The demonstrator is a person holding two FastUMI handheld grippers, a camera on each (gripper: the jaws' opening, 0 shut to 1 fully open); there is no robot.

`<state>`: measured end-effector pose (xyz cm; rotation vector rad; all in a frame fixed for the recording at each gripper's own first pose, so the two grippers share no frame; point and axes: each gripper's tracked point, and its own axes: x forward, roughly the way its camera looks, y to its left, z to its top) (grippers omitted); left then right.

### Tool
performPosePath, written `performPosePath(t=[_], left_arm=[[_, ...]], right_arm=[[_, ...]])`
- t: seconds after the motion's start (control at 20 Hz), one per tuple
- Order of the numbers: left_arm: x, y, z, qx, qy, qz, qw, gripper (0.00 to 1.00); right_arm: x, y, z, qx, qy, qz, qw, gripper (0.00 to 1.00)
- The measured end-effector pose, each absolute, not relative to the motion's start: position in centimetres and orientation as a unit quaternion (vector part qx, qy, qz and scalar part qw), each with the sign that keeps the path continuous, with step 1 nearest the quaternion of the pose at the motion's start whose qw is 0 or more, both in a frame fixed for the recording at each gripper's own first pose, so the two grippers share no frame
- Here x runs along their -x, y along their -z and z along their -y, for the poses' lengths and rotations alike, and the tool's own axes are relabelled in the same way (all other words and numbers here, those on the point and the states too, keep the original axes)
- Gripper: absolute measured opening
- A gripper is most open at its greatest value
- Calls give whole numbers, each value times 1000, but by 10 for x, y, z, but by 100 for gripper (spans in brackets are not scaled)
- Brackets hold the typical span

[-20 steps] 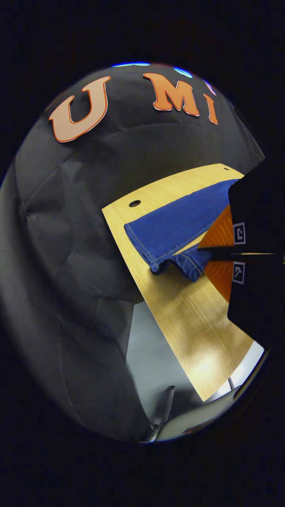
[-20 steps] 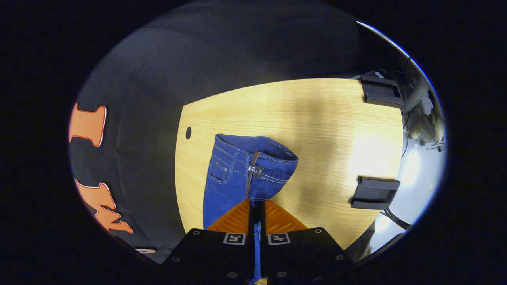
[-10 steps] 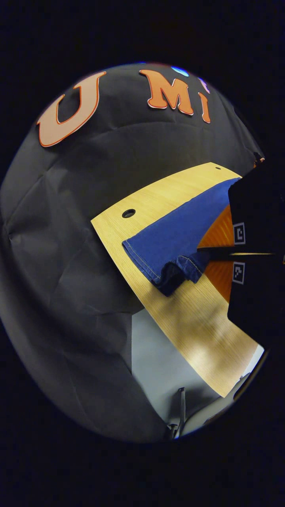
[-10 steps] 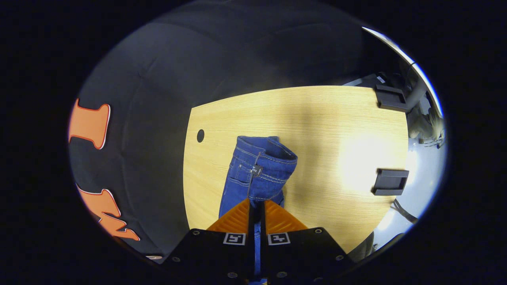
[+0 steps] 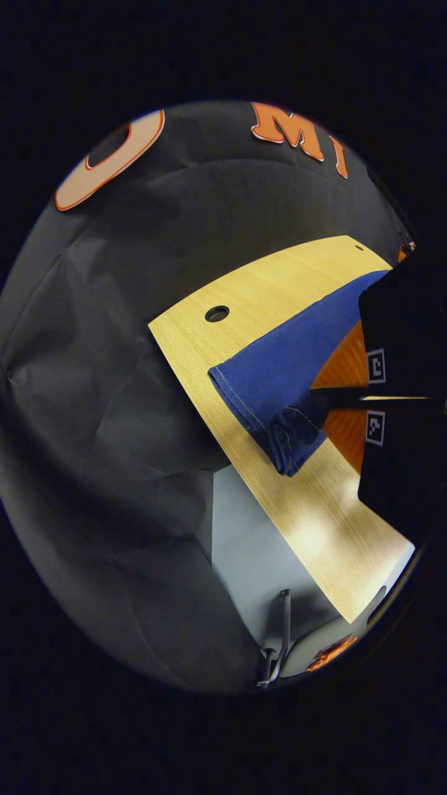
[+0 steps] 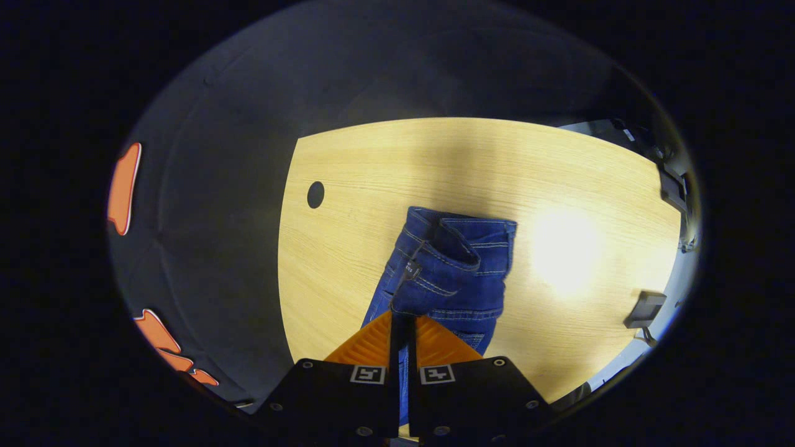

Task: Grasp the waist and the cuffs of the jeans and fold them to make the two legs overlap; first hold the waist and fold one-third of the jeans toward the cuffs, then hold the cuffs and fold the remaining one-third in the same direction to finish folding.

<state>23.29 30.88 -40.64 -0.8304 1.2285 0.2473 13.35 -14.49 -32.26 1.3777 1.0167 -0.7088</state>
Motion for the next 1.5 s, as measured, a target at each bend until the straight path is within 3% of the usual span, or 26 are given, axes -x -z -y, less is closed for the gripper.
performPosePath(t=[0.4, 0.5, 0.55, 0.6, 0.65, 0.7, 0.75, 0.8, 0.85, 1.0, 1.1, 1.25, 1.5], left_arm=[[-257, 416, -307, 269, -114, -605, 741, 4], [-265, 413, -305, 234, -94, -598, 760, 15], [-270, 411, -308, 217, -88, -592, 771, 27], [-269, 406, -305, 211, -81, -588, 776, 36], [-269, 402, -300, 212, -73, -588, 777, 39], [-269, 400, -296, 206, -63, -587, 780, 42], [-267, 396, -293, 196, -53, -586, 784, 63], [-265, 390, -290, 181, -43, -583, 791, 72], [-262, 384, -290, 166, -35, -582, 795, 89], [-258, 370, -288, 140, -16, -572, 808, 94], [-261, 363, -282, 125, 5, -543, 830, 96], [-266, 342, -268, 60, 45, -488, 870, 98], [-267, 332, -261, 26, 67, -427, 901, 98]], right_arm=[[-184, 350, 146, -629, 296, -451, 559, 6], [-191, 347, 148, -635, 284, -442, 566, 6], [-198, 345, 154, -641, 274, -426, 576, 2], [-202, 334, 160, -642, 271, -408, 590, 25], [-207, 331, 166, -637, 270, -395, 604, 20], [-204, 326, 170, -627, 270, -391, 617, 36], [-198, 326, 171, -614, 270, -396, 627, 51], [-188, 325, 173, -602, 273, -402, 634, 65], [-179, 325, 174, -589, 274, -409, 641, 70], [-145, 329, 180, -530, 288, -436, 668, 89], [-123, 336, 183, -480, 294, -455, 690, 96], [-103, 353, 178, -448, 292, -470, 702, 98], [-86, 386, 173, -455, 296, -485, 686, 98]])
